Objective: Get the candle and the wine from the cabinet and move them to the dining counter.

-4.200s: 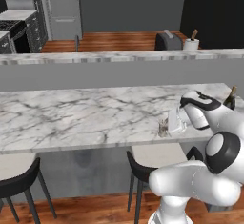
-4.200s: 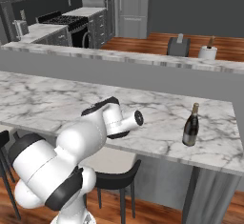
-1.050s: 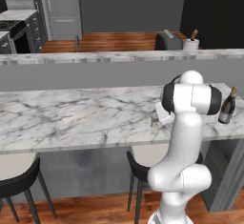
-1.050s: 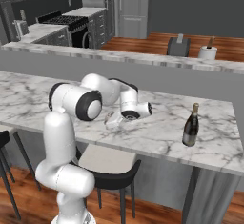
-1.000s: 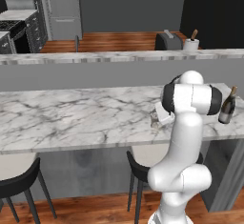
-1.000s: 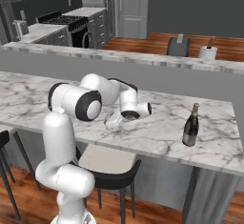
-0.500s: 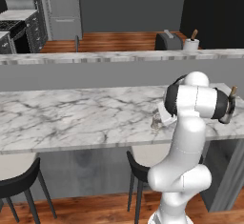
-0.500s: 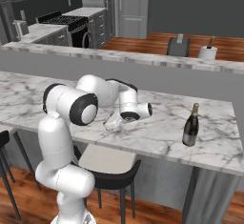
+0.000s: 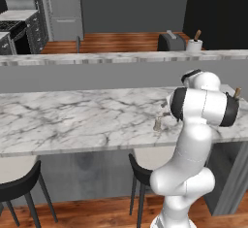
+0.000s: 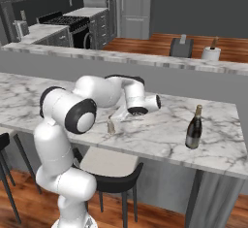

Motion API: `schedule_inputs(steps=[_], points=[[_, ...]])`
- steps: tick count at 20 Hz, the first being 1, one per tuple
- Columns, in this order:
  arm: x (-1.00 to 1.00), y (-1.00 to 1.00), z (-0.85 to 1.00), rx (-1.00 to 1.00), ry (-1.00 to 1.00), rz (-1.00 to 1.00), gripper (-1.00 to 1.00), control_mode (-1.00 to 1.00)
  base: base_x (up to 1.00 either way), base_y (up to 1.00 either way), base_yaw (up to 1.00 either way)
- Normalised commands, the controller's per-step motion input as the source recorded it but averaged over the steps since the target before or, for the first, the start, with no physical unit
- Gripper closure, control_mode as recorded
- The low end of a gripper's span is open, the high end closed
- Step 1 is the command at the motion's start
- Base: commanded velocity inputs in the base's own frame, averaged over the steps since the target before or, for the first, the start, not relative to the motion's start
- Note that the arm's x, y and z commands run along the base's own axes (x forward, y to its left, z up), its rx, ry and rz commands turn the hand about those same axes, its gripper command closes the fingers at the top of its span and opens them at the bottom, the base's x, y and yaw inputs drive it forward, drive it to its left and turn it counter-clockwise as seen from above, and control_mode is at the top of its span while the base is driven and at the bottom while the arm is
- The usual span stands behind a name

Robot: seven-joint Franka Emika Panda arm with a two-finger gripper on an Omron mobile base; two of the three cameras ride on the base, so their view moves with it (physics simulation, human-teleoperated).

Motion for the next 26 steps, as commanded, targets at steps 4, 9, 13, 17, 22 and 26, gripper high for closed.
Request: schedule_inputs(steps=[4,9,13,17,22,26], points=[[-0.18,-0.15,0.57,0.00,0.00,-0.01,-1.00,-1.00,0.00,0.00,0.00],[-0.63,-0.01,0.54,0.00,-0.01,-0.01,-1.00,-1.00,0.00,0.00,0.00],[-0.81,0.15,0.49,0.00,-0.02,-0.04,-1.00,-1.00,0.00,0.00,0.00],[-0.81,0.21,0.48,0.00,0.00,-0.04,-1.00,-1.00,0.00,0.00,0.00],[-0.80,0.38,0.44,0.00,0.00,-0.04,-1.00,-1.00,0.00,0.00,0.00],[-0.70,0.44,0.49,-0.01,0.00,-0.05,-1.00,-1.00,0.00,0.00,0.00]])
